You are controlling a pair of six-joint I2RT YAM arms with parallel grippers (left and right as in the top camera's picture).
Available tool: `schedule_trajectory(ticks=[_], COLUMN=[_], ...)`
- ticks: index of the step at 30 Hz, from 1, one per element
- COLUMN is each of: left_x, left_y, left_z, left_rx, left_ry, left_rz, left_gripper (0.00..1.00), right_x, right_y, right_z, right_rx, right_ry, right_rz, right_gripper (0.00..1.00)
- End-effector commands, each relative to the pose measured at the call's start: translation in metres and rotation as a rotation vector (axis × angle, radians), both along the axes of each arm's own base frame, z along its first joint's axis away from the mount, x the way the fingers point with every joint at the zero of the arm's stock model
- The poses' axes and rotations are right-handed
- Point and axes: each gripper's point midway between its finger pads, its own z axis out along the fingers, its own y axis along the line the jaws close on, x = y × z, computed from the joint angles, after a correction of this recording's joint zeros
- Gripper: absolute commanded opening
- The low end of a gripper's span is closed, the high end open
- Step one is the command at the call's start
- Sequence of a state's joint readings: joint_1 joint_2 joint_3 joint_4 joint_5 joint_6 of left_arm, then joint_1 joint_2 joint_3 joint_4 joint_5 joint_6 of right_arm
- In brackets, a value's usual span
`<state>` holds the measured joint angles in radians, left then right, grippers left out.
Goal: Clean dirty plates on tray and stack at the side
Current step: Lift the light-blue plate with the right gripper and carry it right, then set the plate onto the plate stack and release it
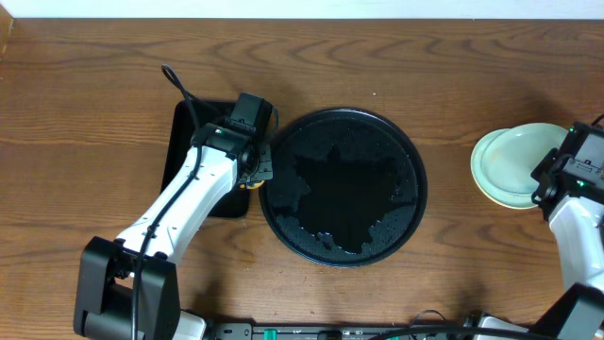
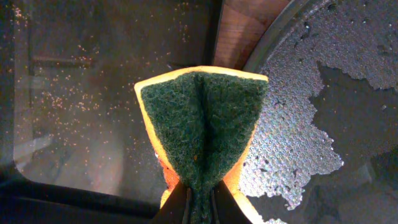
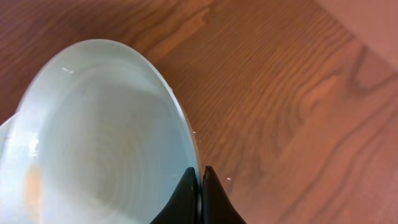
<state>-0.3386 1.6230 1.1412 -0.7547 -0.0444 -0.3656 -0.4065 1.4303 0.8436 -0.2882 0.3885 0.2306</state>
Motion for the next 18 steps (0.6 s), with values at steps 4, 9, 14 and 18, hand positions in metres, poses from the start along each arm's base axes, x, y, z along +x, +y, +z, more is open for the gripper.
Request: schedule_trajectory(ticks=[4, 9, 14, 18], left_x=[-0.001, -0.002, 0.003, 0.011], left_y=[0.004, 0.005, 0.029, 0.047], left_z=[0.002, 0.002, 0.009, 0.023], left_rx=[0.013, 0.020, 0.145, 0.176], left_ry=[-0.009, -0.005, -0.047, -0.095], left_rz=[0.008, 0.008, 0.025, 0.019], left_gripper=[0.08, 0.08, 0.09, 0.09], right_x=[0.025, 0.045, 0.041, 0.029], right_y=[0.012, 0.056, 0.107, 0.140], right_z=[0.006, 0.013, 0.005, -0.009], right_rx=[0.095, 0.279, 0.444, 0.500], right_ry=[-0.110, -0.208, -0.173, -0.070], right_rz=[0.075, 0.264, 0.398, 0.448], right_gripper=[0.28, 0.30, 0.37, 0.39])
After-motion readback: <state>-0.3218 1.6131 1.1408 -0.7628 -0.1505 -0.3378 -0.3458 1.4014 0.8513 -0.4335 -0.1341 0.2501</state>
